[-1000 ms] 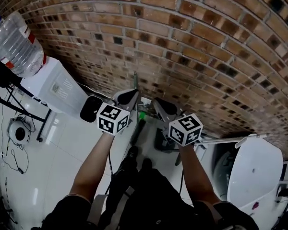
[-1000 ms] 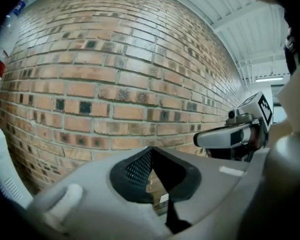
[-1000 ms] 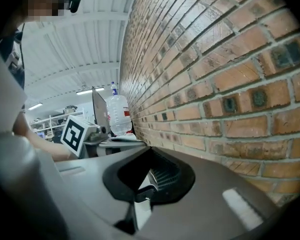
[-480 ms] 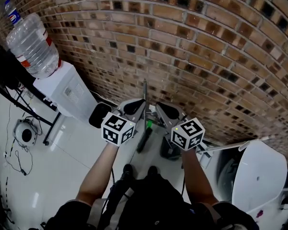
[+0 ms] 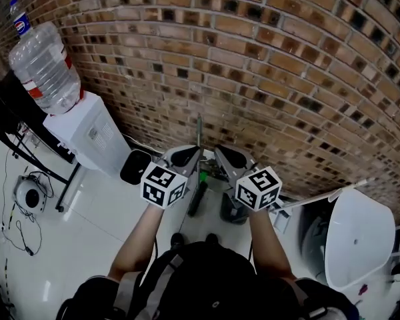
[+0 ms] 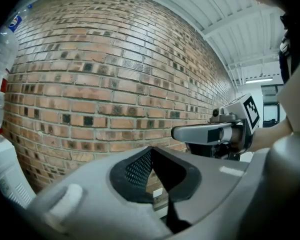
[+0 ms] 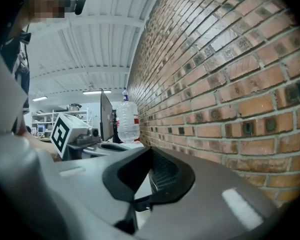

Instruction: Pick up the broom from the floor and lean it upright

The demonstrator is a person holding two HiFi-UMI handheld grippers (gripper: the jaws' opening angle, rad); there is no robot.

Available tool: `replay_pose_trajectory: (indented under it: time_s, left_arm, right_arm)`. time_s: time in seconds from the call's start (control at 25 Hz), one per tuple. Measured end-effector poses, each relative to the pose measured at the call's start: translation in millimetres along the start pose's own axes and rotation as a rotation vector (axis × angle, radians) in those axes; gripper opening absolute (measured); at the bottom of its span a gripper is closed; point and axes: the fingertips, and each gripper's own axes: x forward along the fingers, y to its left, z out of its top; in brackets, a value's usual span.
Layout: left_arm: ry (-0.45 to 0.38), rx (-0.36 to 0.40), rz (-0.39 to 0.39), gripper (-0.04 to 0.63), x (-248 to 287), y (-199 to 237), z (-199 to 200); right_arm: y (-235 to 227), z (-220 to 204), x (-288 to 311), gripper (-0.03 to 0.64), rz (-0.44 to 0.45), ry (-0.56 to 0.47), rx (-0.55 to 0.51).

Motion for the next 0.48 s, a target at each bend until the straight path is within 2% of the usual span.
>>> replay_pose_trajectory:
  time_s: [0.48]
  left_arm:
    - [-0.009,0.019,-0.025,0.002,-4.3,-1.5,7.8]
  right_arm:
    - [0.7,7.2,3.6,0.003,-0.018,-0.008,-0.027]
